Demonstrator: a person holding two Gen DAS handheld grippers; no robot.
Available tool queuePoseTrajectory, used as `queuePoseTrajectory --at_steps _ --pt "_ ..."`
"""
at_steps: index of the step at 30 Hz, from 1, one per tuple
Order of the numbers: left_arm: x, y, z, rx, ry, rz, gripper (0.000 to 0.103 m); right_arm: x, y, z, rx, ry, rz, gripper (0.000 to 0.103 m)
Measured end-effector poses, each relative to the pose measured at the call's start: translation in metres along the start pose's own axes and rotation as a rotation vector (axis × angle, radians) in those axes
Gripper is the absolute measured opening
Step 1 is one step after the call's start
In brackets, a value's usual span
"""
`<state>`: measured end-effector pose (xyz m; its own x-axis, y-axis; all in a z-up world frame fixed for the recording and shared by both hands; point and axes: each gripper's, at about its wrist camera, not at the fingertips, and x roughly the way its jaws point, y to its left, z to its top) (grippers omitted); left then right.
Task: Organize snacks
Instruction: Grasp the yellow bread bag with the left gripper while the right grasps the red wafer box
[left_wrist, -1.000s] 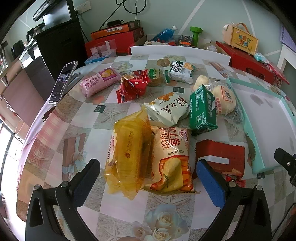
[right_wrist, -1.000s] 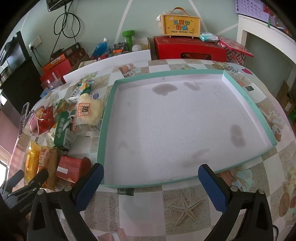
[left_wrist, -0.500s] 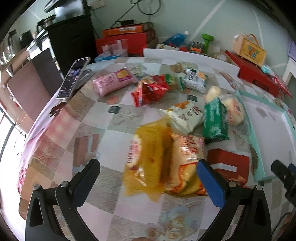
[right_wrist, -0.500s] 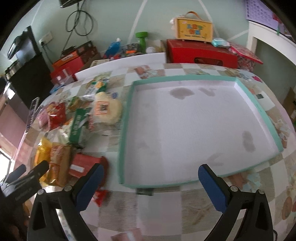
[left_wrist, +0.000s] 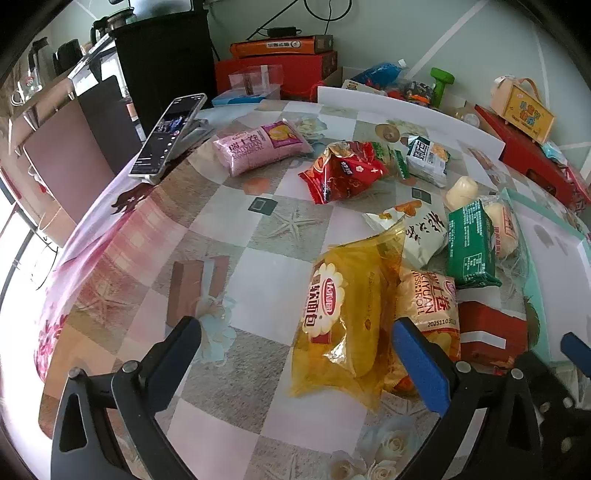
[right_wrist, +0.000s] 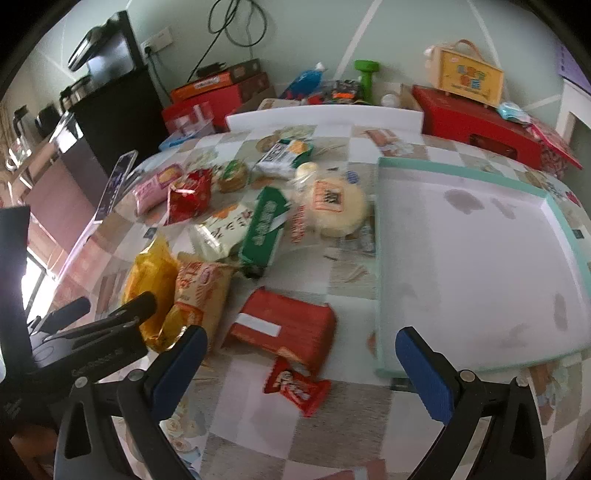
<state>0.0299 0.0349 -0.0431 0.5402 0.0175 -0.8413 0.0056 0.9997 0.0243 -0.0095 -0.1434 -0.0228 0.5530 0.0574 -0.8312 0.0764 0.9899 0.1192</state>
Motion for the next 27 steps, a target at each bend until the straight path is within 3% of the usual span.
queuePoseTrajectory --at_steps 6,11,17,22,27 --pt "0.008 0.002 0.0 -0.006 0.017 -0.041 0.094 0.01 0.016 0.002 -0.064 0.021 0.005 0.1" --pt "0.014 0.006 -0.001 -0.017 0.031 -0.059 0.092 0.027 0.016 -0.001 -0.079 0.077 -0.035 0.096" --pt "0.021 0.011 -0.001 -0.03 0.042 -0.064 0.091 0.038 0.023 -0.001 -0.13 0.081 -0.078 0.095" --pt "0.028 0.011 -0.001 -0.03 0.052 -0.07 0.087 0.051 0.027 -0.004 -0.144 0.129 -0.065 0.094" --pt "0.03 0.01 -0.001 -0.029 0.051 -0.081 0.085 0.055 0.03 -0.004 -0.149 0.122 -0.082 0.094"
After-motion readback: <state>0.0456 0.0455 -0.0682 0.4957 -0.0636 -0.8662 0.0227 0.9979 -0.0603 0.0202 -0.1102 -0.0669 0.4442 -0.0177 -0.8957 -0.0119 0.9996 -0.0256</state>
